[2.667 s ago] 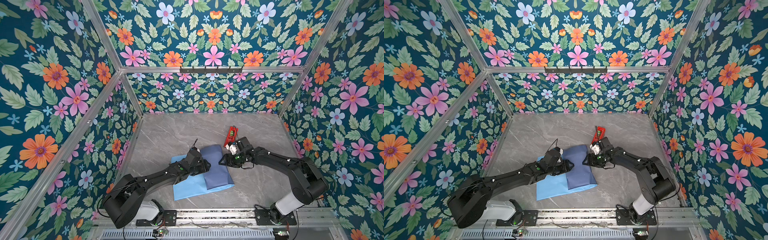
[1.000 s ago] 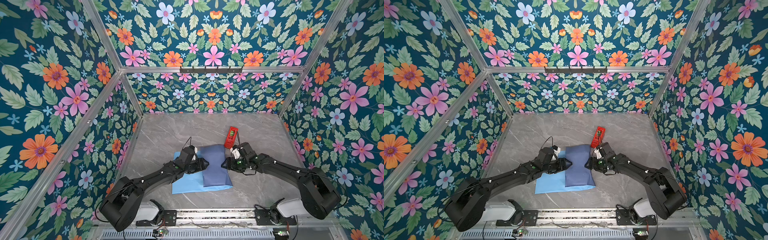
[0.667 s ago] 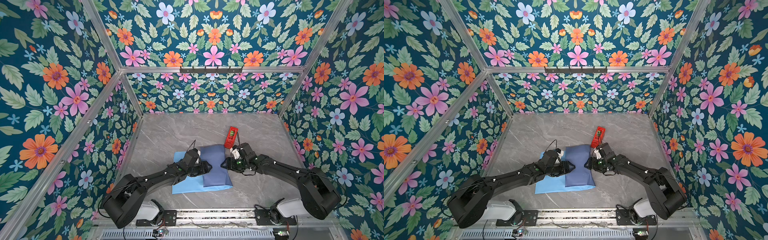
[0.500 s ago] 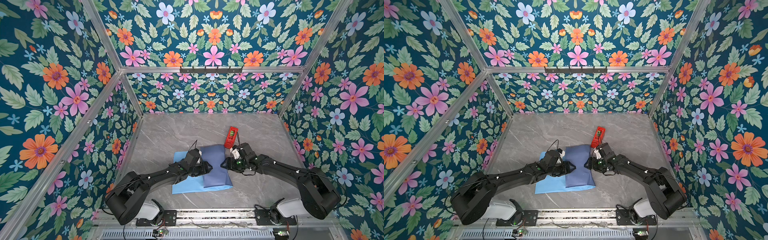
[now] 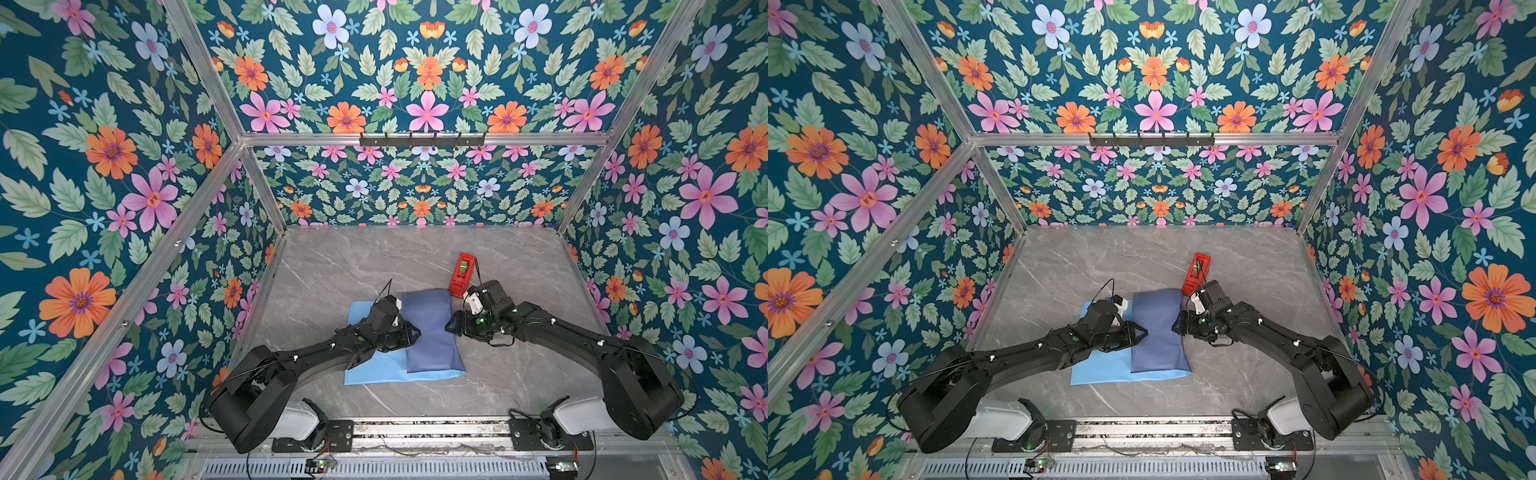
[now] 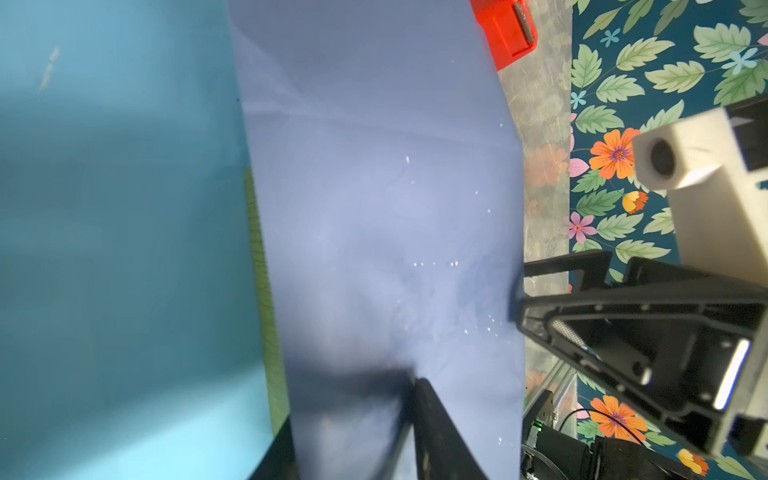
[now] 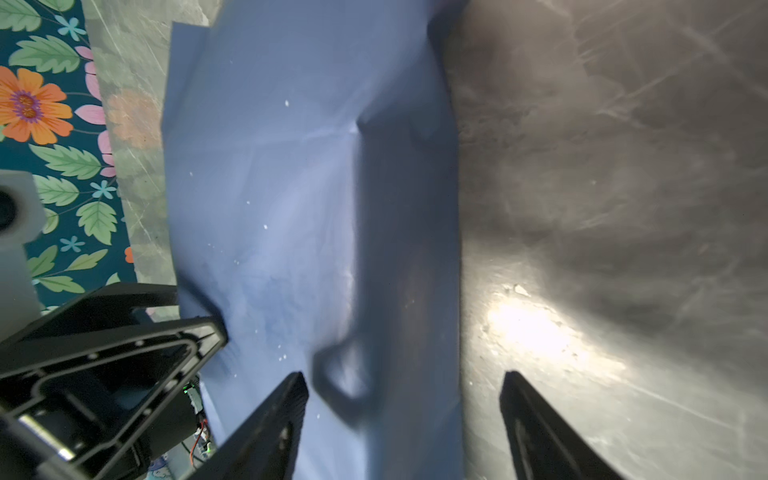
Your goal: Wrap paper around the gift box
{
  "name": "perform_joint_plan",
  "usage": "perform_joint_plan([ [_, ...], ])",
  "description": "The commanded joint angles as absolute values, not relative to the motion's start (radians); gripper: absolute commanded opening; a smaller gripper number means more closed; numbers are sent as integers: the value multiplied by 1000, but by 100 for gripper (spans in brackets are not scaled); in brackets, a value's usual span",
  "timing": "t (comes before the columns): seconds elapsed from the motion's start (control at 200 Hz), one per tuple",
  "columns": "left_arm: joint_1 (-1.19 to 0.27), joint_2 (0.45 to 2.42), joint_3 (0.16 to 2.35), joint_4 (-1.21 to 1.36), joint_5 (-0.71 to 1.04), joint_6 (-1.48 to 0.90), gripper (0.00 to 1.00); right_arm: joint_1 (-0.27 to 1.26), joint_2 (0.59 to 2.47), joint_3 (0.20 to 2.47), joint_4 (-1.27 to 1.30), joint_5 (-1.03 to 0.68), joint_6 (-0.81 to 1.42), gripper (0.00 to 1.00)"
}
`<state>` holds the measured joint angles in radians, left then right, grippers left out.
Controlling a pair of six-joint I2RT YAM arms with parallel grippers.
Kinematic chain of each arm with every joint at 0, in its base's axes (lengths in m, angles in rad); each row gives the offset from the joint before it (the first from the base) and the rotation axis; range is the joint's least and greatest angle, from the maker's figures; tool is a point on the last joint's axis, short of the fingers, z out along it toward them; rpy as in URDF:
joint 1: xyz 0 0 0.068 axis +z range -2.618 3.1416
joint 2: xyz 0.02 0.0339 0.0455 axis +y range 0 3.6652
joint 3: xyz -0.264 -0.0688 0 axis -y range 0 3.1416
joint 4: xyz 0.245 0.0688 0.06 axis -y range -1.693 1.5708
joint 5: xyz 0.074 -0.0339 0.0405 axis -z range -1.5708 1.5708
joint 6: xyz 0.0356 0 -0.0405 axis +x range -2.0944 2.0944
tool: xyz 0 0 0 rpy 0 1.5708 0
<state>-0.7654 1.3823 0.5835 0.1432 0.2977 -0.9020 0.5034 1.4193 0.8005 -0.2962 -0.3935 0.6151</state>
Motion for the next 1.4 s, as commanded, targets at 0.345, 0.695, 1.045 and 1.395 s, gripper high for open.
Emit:
perform_joint_plan([
  [0.345, -759, 1394, 575, 55, 270, -864, 28, 417, 1530, 935, -395, -535, 517, 69],
  [0.695, -758, 1399, 577, 58, 272, -862, 26, 411, 1638, 986, -407, -548, 489, 65],
  [1.045, -758, 1402, 587, 55, 273, -860, 26, 413, 1611, 955, -408, -547, 494, 69],
  [1.395, -758, 1399, 589, 51, 271, -856, 26, 413, 1563, 922, -391, -571, 517, 70],
])
